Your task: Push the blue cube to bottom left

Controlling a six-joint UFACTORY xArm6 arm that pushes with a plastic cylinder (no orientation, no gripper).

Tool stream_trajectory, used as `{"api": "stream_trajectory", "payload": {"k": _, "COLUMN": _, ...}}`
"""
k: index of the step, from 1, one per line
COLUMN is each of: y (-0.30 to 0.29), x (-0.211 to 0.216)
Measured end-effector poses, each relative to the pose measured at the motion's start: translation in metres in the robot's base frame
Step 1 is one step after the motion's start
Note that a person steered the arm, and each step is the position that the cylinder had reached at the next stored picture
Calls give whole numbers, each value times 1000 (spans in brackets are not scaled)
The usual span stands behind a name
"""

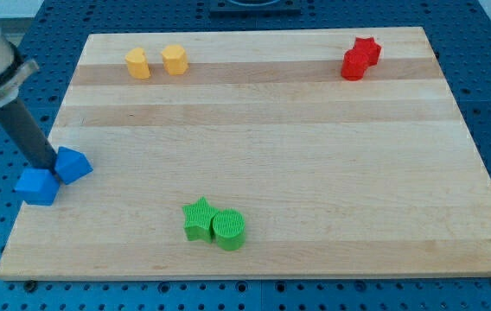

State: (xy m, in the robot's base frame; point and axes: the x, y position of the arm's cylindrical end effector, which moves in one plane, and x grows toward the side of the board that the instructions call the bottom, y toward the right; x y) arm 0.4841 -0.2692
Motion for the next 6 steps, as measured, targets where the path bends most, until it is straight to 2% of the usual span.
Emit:
{"api": "stream_trajectory", "payload": {"k": 1, "y": 23, "x": 4}}
{"api": "stream_trajectory", "payload": {"k": 2, "y": -23, "x": -12}}
{"api": "stream_trajectory", "payload": {"k": 3, "y": -36, "x": -24}}
{"api": "stream_trajectory", "payload": {"k": 4, "y": -35, "x": -14}}
{"api": "stream_trajectory", "payload": {"k": 5, "y": -28, "x": 25}}
{"api": "stream_trajectory", "payload": {"k": 6, "y": -15, "x": 41}}
